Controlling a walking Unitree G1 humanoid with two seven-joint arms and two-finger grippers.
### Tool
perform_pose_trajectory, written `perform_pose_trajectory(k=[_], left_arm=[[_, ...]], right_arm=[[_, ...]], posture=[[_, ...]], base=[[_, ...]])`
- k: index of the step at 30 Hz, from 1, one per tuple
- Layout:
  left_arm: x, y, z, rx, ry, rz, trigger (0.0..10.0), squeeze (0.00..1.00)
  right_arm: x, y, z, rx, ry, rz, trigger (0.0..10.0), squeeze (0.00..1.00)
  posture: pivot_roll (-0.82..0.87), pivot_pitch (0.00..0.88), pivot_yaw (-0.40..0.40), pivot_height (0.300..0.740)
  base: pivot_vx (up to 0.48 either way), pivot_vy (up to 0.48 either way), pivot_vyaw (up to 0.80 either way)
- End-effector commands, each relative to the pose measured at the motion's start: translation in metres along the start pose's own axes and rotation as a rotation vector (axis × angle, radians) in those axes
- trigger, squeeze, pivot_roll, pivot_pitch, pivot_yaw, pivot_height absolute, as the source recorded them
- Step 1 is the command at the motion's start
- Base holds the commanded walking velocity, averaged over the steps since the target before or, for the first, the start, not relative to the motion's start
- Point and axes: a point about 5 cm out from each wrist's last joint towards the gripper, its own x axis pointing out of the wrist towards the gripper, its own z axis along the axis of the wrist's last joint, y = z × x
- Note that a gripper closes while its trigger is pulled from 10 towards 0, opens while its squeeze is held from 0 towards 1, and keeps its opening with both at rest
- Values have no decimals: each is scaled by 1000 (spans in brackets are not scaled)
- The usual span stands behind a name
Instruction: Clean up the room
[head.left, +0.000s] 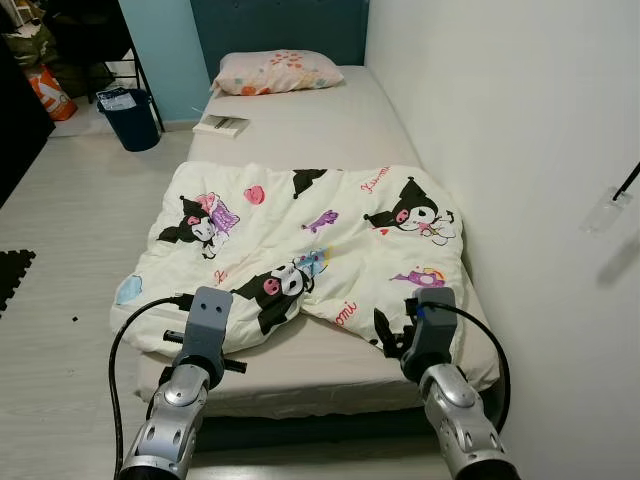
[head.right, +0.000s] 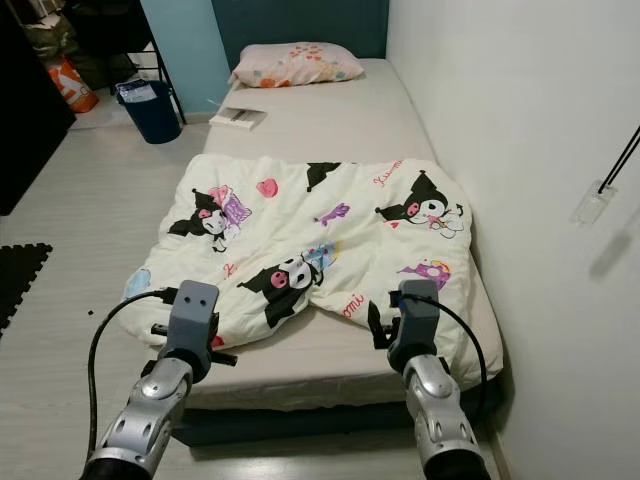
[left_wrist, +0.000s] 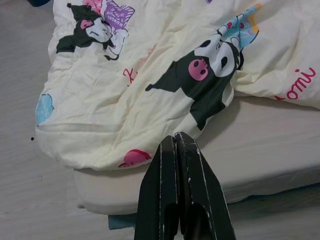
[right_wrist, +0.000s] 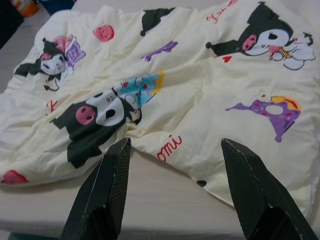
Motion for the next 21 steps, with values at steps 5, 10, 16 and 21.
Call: perform_pose_trajectory(k=[5,10,16,21], left_arm=[[-1,2,-7,16,23,7,10000,0],[-1,2,-6,16,15,10,10000,0],[0,3,-5,10,11,13,10000,0],[-1,5,-2,6,-15,11,10000,0]], right_arm=[[1,3,-2,22,-4,11,10000,0],[2,4,0,18,-11,24,10000,0],[3,5,1,16,-14,31,10000,0],[4,5,2,10,-21,39,10000,0]], posture=[[-91,150,42,690],[-90,149,43,690],[-90,149,43,690],[-88,148,42,690]], base=[[0,0,0],[0,0,0],[0,0,0],[0,0,0]])
